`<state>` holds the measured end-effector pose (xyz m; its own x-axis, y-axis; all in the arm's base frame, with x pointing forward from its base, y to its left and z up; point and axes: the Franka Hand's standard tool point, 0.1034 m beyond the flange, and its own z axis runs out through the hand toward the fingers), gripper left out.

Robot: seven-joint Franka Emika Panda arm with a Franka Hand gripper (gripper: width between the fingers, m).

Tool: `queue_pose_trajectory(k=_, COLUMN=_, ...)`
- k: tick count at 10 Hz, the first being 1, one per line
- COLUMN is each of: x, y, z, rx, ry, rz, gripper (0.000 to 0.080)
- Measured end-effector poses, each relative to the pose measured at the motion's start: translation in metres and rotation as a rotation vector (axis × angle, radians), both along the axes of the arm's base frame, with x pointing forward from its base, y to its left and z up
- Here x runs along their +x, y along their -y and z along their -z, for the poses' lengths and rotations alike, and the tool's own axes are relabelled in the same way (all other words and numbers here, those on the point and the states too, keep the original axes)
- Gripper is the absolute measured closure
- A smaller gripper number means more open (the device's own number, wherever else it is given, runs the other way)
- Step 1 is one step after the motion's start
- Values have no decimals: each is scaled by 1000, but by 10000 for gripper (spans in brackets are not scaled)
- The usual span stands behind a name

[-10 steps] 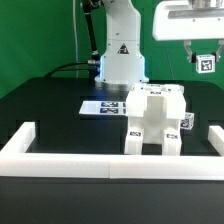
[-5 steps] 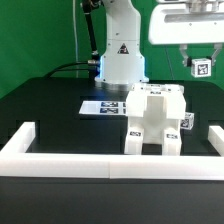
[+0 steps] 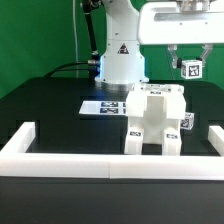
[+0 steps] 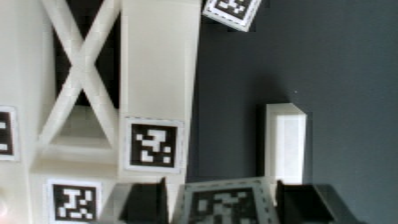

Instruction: Assemble chair

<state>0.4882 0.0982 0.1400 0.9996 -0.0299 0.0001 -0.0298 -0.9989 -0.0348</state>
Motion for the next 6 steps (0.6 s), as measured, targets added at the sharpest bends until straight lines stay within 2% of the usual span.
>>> queue_pose_trajectory(k=2, x=0, y=1, z=0, rx=-1, ry=-1, rz=-1, gripper=509)
queue_pose_trajectory(k=4, x=2, y=24, z=9, rx=-13, ry=-9, rz=-151, gripper=509)
queue_pose_trajectory(k=6, x=4, y=34, z=12, rx=-29, ry=-12, rz=-244, gripper=509)
